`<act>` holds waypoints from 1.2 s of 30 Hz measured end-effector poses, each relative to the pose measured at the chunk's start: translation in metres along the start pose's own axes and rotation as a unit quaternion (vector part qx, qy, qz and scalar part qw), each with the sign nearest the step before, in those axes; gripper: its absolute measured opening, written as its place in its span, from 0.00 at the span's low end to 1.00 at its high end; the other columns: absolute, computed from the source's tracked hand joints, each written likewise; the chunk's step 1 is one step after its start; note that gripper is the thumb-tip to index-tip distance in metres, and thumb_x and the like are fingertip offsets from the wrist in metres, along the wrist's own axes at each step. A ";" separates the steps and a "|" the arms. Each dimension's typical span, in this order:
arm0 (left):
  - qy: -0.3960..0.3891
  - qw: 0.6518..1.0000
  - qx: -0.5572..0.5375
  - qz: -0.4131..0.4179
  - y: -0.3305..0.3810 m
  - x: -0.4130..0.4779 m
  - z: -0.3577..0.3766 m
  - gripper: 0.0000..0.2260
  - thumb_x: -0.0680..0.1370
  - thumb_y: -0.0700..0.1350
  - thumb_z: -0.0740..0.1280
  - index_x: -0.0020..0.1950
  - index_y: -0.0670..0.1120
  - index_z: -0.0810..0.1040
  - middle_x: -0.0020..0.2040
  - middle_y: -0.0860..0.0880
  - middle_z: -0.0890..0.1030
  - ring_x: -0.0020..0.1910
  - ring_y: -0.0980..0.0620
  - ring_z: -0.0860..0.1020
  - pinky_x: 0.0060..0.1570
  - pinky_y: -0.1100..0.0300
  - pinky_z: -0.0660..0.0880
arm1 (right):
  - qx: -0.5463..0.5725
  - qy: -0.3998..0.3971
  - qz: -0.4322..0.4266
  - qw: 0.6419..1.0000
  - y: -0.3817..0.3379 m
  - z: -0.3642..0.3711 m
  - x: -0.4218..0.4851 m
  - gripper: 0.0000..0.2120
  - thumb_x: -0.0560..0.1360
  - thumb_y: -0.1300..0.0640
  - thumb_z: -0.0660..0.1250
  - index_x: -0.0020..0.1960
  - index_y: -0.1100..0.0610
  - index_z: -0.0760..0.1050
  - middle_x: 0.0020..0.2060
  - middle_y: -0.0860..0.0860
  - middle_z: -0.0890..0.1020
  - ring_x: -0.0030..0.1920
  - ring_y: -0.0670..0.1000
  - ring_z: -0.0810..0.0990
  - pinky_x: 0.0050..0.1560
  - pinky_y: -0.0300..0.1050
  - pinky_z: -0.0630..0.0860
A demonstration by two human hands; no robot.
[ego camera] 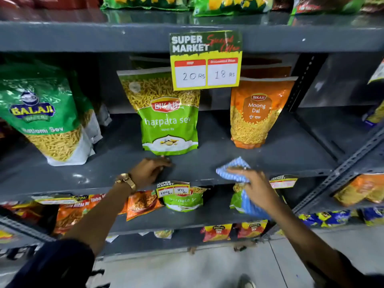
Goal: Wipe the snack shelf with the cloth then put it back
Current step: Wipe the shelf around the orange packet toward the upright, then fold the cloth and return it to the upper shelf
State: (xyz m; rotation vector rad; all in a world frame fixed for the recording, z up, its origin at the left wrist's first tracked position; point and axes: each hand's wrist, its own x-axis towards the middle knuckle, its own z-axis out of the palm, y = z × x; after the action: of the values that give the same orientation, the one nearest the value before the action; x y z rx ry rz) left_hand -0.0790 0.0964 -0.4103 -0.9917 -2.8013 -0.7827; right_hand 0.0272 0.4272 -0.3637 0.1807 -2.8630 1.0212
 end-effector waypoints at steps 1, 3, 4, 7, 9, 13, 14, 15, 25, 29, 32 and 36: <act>-0.002 1.000 0.012 -0.013 -0.009 -0.006 -0.005 0.19 0.70 0.36 0.57 0.58 0.43 0.79 0.61 0.42 0.78 0.61 0.43 0.75 0.60 0.56 0.70 | 0.007 0.018 0.006 1.000 -0.008 0.001 0.009 0.31 0.63 0.78 0.54 0.60 0.58 0.76 0.58 0.51 0.79 0.57 0.45 0.76 0.54 0.24 0.62; 0.010 0.999 0.014 -0.044 -0.024 -0.020 -0.008 0.17 0.73 0.38 0.58 0.60 0.42 0.78 0.63 0.42 0.76 0.63 0.42 0.73 0.63 0.54 0.68 | 0.014 0.006 0.019 1.000 -0.017 0.017 0.024 0.30 0.64 0.78 0.54 0.60 0.60 0.76 0.58 0.52 0.79 0.55 0.48 0.76 0.54 0.28 0.64; 0.020 0.998 0.005 -0.058 -0.030 -0.027 -0.008 0.17 0.75 0.40 0.58 0.61 0.42 0.77 0.64 0.42 0.75 0.65 0.43 0.71 0.66 0.56 0.64 | 0.016 -0.020 0.015 1.000 -0.019 0.030 0.028 0.30 0.63 0.77 0.53 0.60 0.60 0.76 0.60 0.54 0.78 0.59 0.51 0.76 0.59 0.30 0.64; 0.038 0.997 -0.009 -0.060 -0.038 -0.039 0.000 0.17 0.78 0.45 0.57 0.65 0.43 0.74 0.67 0.46 0.71 0.69 0.46 0.65 0.71 0.55 0.56 | -0.004 -0.064 -0.036 0.997 -0.014 0.063 0.018 0.35 0.59 0.72 0.50 0.62 0.57 0.75 0.63 0.52 0.76 0.69 0.55 0.67 0.72 0.49 0.61; 0.045 0.997 -0.004 -0.062 -0.038 -0.041 0.003 0.19 0.78 0.49 0.54 0.65 0.45 0.73 0.67 0.46 0.72 0.69 0.48 0.65 0.71 0.53 0.56 | -0.009 -0.063 -0.038 0.997 -0.012 0.065 0.005 0.36 0.57 0.72 0.50 0.62 0.57 0.74 0.63 0.46 0.73 0.70 0.51 0.63 0.72 0.50 0.58; 0.050 0.996 -0.006 -0.079 -0.036 -0.040 0.001 0.17 0.78 0.45 0.56 0.66 0.47 0.73 0.68 0.47 0.72 0.70 0.50 0.63 0.71 0.54 0.56 | -0.036 -0.076 -0.059 0.995 -0.006 0.064 -0.018 0.37 0.55 0.70 0.51 0.62 0.57 0.75 0.62 0.46 0.74 0.70 0.49 0.62 0.71 0.44 0.57; 0.049 0.995 -0.005 -0.082 -0.035 -0.040 0.001 0.17 0.78 0.44 0.56 0.66 0.47 0.73 0.68 0.47 0.71 0.70 0.49 0.63 0.71 0.54 0.56 | -0.028 -0.091 -0.049 0.994 -0.006 0.064 -0.020 0.36 0.55 0.69 0.52 0.61 0.56 0.75 0.62 0.49 0.76 0.69 0.49 0.65 0.70 0.43 0.59; 0.048 0.995 -0.006 -0.084 -0.035 -0.039 0.003 0.18 0.78 0.45 0.55 0.66 0.47 0.73 0.68 0.46 0.71 0.70 0.48 0.63 0.71 0.54 0.56 | -0.012 -0.111 -0.035 0.993 -0.007 0.062 -0.023 0.35 0.56 0.69 0.52 0.59 0.56 0.76 0.61 0.51 0.78 0.67 0.49 0.69 0.69 0.41 0.62; 0.099 0.975 -0.163 -0.111 0.072 -0.042 -0.033 0.13 0.72 0.49 0.64 0.53 0.46 0.80 0.53 0.50 0.83 0.51 0.57 0.80 0.50 0.58 0.77 | 0.351 -0.200 0.212 0.890 -0.046 0.006 -0.009 0.11 0.74 0.64 0.65 0.56 0.59 0.75 0.40 0.46 0.84 0.38 0.41 0.83 0.34 0.32 0.76; -0.014 0.936 -0.337 -0.095 0.147 -0.039 -0.033 0.25 0.69 0.52 0.74 0.63 0.49 0.72 0.56 0.52 0.81 0.54 0.57 0.79 0.54 0.59 0.76 | 0.312 -0.228 0.226 0.894 -0.073 0.002 0.004 0.13 0.73 0.57 0.67 0.54 0.64 0.76 0.45 0.52 0.82 0.48 0.50 0.82 0.44 0.40 0.76; 0.017 0.919 -0.384 -0.092 0.174 -0.034 -0.036 0.19 0.70 0.42 0.75 0.58 0.43 0.75 0.52 0.49 0.83 0.50 0.53 0.81 0.49 0.58 0.78 | 0.342 -0.249 0.190 0.886 -0.086 -0.013 -0.005 0.24 0.60 0.45 0.77 0.48 0.59 0.77 0.36 0.49 0.85 0.34 0.45 0.84 0.32 0.36 0.78; 0.124 0.897 -0.401 -0.138 0.193 -0.031 -0.066 0.08 0.73 0.42 0.70 0.46 0.37 0.79 0.40 0.44 0.83 0.37 0.52 0.80 0.36 0.59 0.76 | 0.307 -0.305 0.107 0.895 -0.084 -0.033 -0.023 0.28 0.62 0.63 0.77 0.60 0.56 0.72 0.56 0.52 0.82 0.57 0.51 0.80 0.59 0.49 0.76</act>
State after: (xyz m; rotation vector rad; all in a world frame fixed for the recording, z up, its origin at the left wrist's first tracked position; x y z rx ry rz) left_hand 0.0561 0.1747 -0.2748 -0.4649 -2.4056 -2.0323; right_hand 0.0637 0.3857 -0.2888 0.2748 -2.9764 2.2568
